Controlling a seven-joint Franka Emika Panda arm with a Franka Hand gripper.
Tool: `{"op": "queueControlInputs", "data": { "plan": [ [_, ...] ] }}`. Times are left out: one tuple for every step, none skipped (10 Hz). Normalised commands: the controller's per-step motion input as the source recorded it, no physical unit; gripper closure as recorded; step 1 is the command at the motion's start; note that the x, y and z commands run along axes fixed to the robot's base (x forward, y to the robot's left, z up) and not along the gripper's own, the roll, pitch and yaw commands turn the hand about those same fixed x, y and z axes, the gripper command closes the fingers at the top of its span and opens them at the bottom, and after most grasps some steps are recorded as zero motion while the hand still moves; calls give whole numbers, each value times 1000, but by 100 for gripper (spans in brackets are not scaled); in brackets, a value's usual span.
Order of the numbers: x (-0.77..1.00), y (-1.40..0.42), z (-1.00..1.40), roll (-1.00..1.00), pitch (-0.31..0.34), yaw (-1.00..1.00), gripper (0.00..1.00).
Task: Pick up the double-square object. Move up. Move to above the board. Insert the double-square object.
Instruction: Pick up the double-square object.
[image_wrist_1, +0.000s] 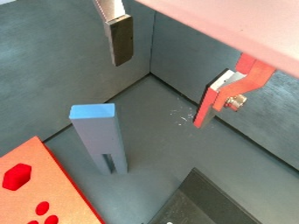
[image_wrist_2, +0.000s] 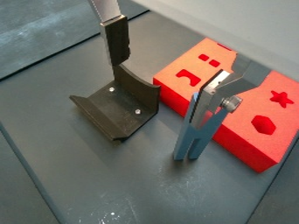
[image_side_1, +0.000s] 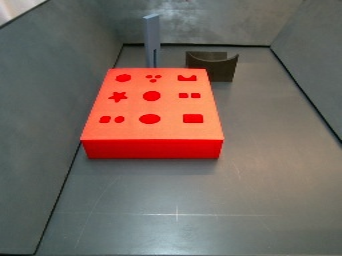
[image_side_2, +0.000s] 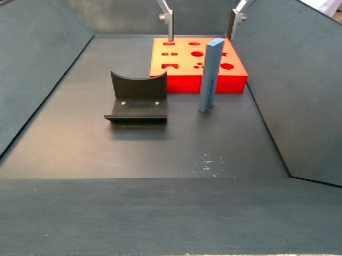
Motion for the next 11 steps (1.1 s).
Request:
{"op": "queueControlInputs", "data": {
  "plan": [
    [-17, 0, 0, 0, 0, 0, 0],
    [-137, -200, -46, 0, 0, 417, 0],
    [-203, -266, -74, 0, 0, 806, 0],
    [-223, -269, -20, 0, 0, 860, 0],
    [-226, -303, -40, 0, 0, 860, 0],
    [-220, -294, -69, 0, 0, 866, 0],
    [-169, -217, -103, 0, 1, 923, 0],
    [-169, -226, -123, 0, 4, 917, 0],
    [-171, -194, -169, 0, 9, 929, 0],
    [-174, -140, -223, 0, 0, 951, 0],
    [-134, -117, -249, 0, 0, 991, 0]
  ]
}}
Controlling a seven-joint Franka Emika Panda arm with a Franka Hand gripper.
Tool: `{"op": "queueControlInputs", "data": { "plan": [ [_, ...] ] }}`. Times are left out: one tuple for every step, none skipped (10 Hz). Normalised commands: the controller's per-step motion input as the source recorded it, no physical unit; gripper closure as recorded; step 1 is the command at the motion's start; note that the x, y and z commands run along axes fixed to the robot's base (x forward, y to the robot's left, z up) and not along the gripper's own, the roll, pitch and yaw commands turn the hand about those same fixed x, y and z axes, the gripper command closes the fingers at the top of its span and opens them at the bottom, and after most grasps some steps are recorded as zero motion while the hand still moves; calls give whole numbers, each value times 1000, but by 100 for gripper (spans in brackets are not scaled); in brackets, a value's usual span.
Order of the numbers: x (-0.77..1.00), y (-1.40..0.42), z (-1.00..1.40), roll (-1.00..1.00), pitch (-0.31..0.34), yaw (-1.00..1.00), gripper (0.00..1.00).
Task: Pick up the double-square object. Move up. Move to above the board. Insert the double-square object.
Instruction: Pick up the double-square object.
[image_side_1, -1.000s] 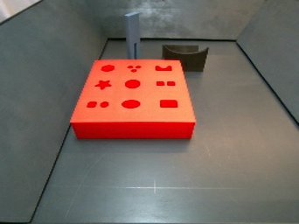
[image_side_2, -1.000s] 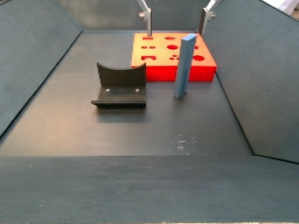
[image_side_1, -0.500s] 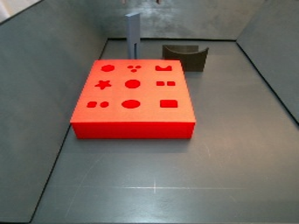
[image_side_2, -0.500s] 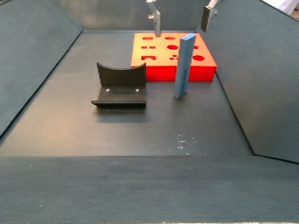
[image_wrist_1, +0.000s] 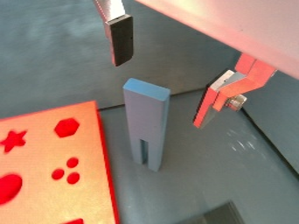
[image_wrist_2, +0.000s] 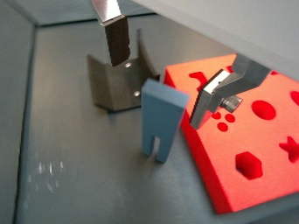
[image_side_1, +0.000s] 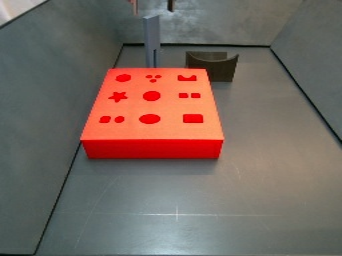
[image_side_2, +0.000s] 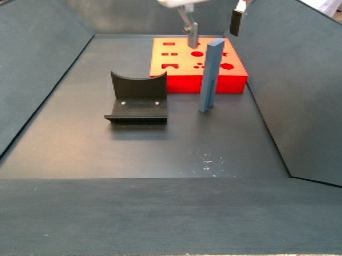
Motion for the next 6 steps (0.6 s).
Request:
{"op": "queueControlInputs", "data": {
  "plan": [
    [-151, -83, -249, 0, 0, 994, 0],
    [-177, -37, -234, 0, 0, 949, 0],
    [-54, -106, -237, 6, 0, 809, 0],
    [0, -166, -277, 11, 43, 549, 0],
    [80, -177, -289, 44, 67, 357, 0],
    [169, -177, -309, 73, 91, 237, 0]
  ]
}}
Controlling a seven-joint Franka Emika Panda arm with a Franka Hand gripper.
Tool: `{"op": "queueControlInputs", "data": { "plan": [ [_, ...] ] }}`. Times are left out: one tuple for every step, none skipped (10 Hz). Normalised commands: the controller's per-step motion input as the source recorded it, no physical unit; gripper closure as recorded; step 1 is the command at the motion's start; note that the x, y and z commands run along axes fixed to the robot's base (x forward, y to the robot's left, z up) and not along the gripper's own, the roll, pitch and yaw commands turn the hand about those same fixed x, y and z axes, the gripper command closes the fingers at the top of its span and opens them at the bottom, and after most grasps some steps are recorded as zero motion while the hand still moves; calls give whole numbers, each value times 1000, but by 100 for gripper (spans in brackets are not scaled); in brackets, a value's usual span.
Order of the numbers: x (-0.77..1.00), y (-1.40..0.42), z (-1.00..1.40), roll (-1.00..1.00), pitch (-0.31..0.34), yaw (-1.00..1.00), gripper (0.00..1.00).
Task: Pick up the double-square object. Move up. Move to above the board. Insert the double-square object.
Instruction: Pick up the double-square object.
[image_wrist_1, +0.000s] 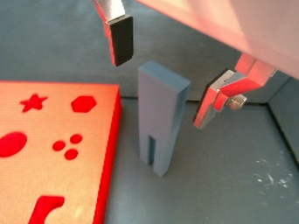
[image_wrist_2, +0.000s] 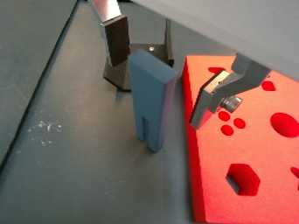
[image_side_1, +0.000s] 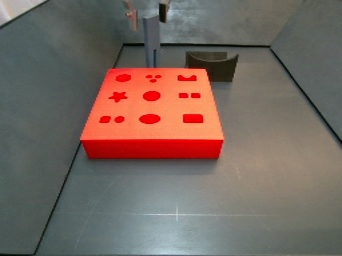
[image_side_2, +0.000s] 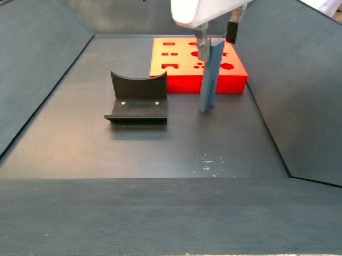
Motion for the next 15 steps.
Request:
{"op": "queueControlInputs", "data": {
  "plan": [
    [126, -91, -283, 94, 81, 151, 0],
    [0, 0, -229, 123, 36, 171, 0],
    [0, 0, -114, 43, 0, 197, 0],
    [0, 0, 0, 0, 0, 0, 0],
    [0, 0, 0, 0, 0, 0, 100],
    [0, 0, 0, 0, 0, 0, 100],
    [0, 0, 0, 0, 0, 0, 100],
    [0, 0, 0, 0, 0, 0, 100],
    [0, 0, 0, 0, 0, 0, 100],
    [0, 0, 0, 0, 0, 0, 100],
    [0, 0, 0, 0, 0, 0, 100],
    [0, 0, 0, 0, 0, 0, 100],
    [0, 0, 0, 0, 0, 0, 100],
    [0, 0, 0, 0, 0, 0, 100],
    [0, 0, 0, 0, 0, 0, 100]
  ]
}}
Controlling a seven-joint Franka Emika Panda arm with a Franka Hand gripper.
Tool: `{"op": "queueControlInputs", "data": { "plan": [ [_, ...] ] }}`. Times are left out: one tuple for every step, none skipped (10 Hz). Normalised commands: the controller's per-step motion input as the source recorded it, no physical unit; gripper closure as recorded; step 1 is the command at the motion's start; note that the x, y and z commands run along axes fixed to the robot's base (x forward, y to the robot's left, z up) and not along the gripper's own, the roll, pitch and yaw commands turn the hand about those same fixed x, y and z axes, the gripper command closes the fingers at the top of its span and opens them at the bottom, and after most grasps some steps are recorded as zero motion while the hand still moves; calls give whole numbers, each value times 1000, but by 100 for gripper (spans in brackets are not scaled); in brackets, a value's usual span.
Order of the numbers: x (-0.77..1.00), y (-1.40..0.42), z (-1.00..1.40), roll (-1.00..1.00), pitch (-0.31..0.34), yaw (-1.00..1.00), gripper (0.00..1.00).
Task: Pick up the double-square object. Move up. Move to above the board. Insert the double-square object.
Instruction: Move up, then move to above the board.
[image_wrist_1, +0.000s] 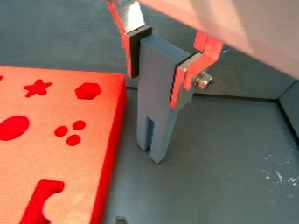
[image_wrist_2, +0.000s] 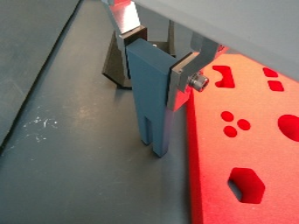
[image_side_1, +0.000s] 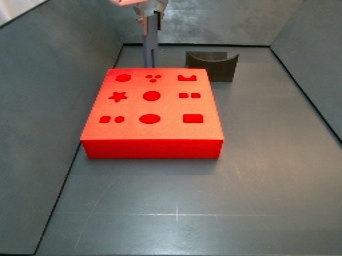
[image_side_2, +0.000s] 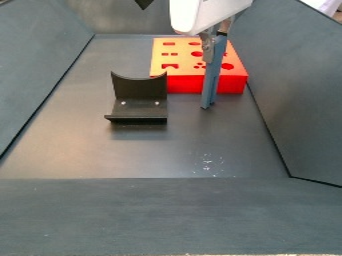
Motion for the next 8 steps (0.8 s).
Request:
{"op": "queueControlInputs", "data": {
  "plan": [
    [0, 0, 833, 0, 0, 0, 100],
    [-42, -50, 798, -6, 44, 23, 100],
    [-51, -41, 691, -1, 60, 25, 100],
    [-25, -24, 489, 12, 60, 25, 100],
    [-13, -18, 377, 19, 63, 23, 100],
    [-26, 54, 1000, -160, 97, -82, 100],
    [-19, 62, 999, -155, 98, -83, 100],
    [-11, 53, 764, -142, 97, -73, 100]
  ]
}}
